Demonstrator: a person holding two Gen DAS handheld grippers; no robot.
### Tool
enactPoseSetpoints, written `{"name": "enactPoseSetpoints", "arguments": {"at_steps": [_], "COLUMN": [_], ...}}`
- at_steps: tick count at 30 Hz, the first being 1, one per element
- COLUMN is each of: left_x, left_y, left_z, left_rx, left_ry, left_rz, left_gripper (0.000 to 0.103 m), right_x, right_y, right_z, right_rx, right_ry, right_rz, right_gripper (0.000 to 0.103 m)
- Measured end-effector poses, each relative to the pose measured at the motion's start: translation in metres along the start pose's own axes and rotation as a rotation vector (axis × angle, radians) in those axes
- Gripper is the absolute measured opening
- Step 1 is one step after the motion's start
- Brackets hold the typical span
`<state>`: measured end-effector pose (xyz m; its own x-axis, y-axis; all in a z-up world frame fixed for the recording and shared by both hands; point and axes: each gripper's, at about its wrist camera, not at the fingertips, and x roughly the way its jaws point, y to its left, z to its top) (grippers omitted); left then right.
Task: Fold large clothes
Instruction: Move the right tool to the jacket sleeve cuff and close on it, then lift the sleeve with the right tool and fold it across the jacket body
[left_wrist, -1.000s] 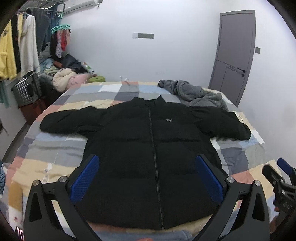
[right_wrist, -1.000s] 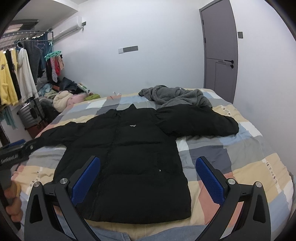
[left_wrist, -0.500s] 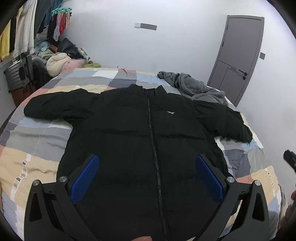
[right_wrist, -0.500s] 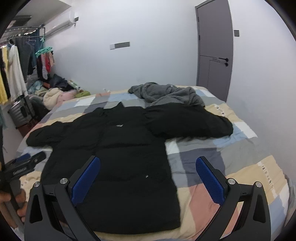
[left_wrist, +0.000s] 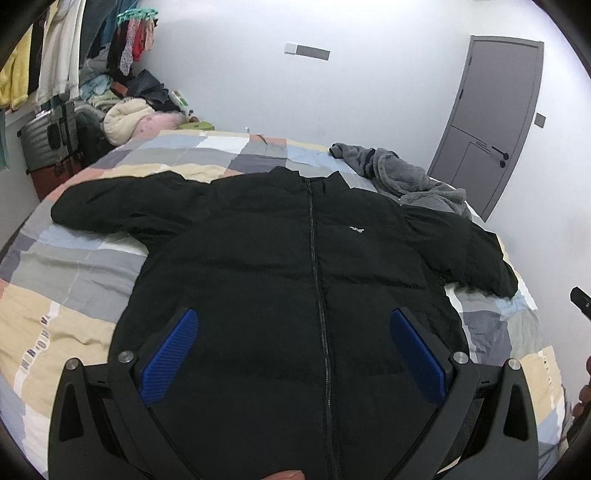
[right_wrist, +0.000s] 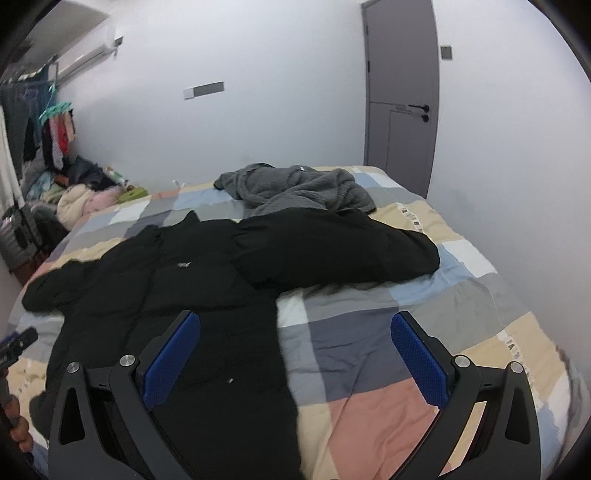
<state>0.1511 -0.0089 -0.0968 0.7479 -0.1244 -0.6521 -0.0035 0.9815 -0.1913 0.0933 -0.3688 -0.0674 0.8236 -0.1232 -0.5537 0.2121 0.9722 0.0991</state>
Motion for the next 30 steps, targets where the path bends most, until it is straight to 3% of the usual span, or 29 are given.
{"name": "enactPoseSetpoints", "arguments": {"at_steps": [5, 9, 12, 17, 19, 25, 30], "left_x": [0.018, 0.031, 0.045, 0.069, 0.077, 0.092, 0.101], "left_y": [0.005, 0.003, 0.004, 0.001, 0.0, 0.003, 0.008], "left_z": [0.002, 0.004, 0.004, 0.001, -0.001, 0.001, 0.003], "left_rx": [-0.037, -0.028, -0.046, -0.025, -0.02, -0.029, -0.049], "left_ry": [0.009, -0.005, 0.01, 0.039, 0.047, 0.049, 0.032], "left_rz": [0.002, 0.027, 0.019, 0.057, 0.061, 0.064, 0.082], "left_gripper": [0.103, 0.103, 0.103, 0.103, 0.103, 0.103, 0.103], "right_x": [0.051, 0.104, 0.154, 0.225, 0.252, 0.314, 0.345], "right_y": [-0.073, -0.131, -0.174, -0.23, -0.255, -0.296, -0.315], "right_z": [0.017, 0.026, 0.027, 0.014, 0.003, -0.012, -0.01], "right_rx": [0.186, 0.266, 0.37, 0.52, 0.631, 0.832, 0.919], "right_ry": [-0.043, -0.073, -0.019, 0.013, 0.003, -0.028, -0.04], "right_rz": [0.06, 0.017, 0.026, 0.02, 0.056, 0.154, 0.144], "right_gripper": [0.103, 0.103, 0.103, 0.103, 0.103, 0.093, 0.093]}}
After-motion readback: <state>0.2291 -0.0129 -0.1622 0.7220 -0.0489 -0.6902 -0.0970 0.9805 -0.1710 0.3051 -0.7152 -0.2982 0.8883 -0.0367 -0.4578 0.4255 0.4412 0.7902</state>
